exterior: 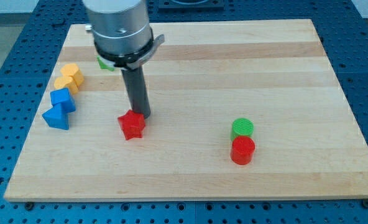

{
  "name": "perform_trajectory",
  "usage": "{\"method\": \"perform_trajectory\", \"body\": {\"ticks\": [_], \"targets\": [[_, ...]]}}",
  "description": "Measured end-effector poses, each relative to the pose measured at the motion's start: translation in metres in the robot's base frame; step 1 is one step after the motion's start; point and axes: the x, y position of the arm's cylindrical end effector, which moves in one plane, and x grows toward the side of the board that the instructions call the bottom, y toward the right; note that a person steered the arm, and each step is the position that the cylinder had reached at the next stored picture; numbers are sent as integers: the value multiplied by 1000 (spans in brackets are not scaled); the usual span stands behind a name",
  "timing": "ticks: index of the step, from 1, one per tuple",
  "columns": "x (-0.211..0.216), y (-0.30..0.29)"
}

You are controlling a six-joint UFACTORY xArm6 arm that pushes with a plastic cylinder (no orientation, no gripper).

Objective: Push the red star left a bit

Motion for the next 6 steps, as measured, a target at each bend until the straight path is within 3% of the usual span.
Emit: {"method": "perform_trajectory", "body": {"ticks": [1,4,6], "targets": [[5,-13],[18,43],[30,-1]]}}
